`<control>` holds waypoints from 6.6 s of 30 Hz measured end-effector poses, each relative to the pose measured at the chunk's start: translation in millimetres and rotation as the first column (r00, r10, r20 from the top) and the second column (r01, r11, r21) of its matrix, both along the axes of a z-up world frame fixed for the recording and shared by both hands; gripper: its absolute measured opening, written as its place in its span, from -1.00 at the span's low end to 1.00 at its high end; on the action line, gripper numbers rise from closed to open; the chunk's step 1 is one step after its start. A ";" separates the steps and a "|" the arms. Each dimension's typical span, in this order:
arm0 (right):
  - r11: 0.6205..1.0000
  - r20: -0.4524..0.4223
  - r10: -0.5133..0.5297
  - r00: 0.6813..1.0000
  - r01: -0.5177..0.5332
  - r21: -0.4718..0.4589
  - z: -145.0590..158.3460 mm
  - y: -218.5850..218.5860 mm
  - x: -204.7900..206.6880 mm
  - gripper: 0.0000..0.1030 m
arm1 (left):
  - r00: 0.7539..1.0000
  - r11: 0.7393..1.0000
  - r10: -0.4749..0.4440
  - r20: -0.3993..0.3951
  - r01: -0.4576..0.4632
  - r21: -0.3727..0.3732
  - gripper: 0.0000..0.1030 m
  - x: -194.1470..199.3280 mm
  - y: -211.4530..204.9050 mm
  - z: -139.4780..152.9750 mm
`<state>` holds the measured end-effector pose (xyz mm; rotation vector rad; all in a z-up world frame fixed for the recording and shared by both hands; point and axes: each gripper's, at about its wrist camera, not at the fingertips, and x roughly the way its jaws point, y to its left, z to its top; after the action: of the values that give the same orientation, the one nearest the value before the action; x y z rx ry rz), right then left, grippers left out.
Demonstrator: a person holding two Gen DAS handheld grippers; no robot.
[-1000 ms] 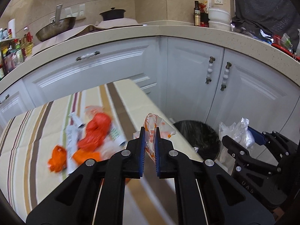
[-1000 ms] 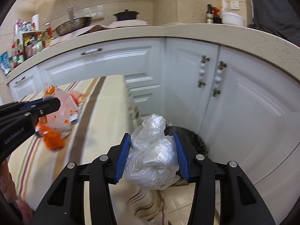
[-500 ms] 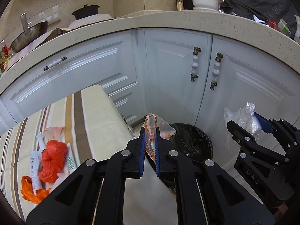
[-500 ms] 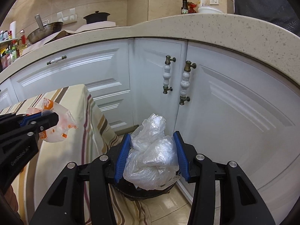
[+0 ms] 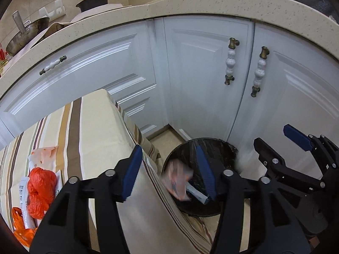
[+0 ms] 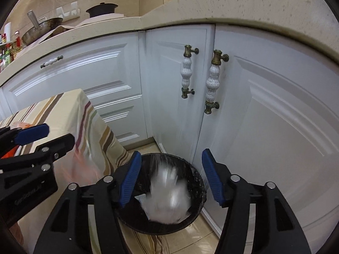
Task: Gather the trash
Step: 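Carry both bags over the black bin and open both grippers, then move both tools back over the table, then grasp the white tissue with the right gripper, then grasp the orange bag with the left gripper while the right gripper holds the tissue, then lift the orange bag with the left gripper while the right gripper holds the tissue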
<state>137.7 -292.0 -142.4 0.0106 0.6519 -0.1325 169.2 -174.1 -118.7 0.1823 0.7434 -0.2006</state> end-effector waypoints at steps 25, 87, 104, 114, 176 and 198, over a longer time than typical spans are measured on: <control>0.999 -0.006 0.037 0.999 -0.037 0.023 11.5 34.9 -17.0 0.16 | 0.995 0.995 0.098 0.017 -0.097 -0.033 0.16 -28.5 69.8 26.1; 0.848 -0.057 0.528 0.848 -0.521 0.097 20.4 243.2 -44.0 -0.74 | 0.878 0.877 0.477 -0.021 -0.478 -0.043 0.16 -120.6 293.1 24.4; 0.898 0.004 0.433 0.902 -0.431 0.086 34.1 177.7 -58.8 -0.76 | 0.932 0.930 0.363 -0.001 -0.363 -0.053 0.40 -120.1 229.1 35.7; 0.899 0.004 0.424 0.906 -0.421 0.123 27.6 158.5 -64.6 -0.76 | 0.943 0.941 0.334 -0.003 -0.334 -0.049 0.51 -121.6 203.9 35.3; 0.858 -0.036 0.504 0.863 -0.495 0.137 18.5 165.6 -87.9 -0.76 | 0.971 0.968 0.224 -0.080 -0.231 -0.094 0.37 -102.6 191.8 10.2; 0.863 -0.040 0.495 0.868 -0.485 0.142 18.7 161.6 -86.5 -0.76 | 0.990 0.987 0.141 -0.023 -0.142 -0.077 -0.83 -106.5 177.3 9.9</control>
<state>51.2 -130.4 -123.7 -0.0383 0.7192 0.4066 62.7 3.2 -108.8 0.0527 0.7610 -0.0957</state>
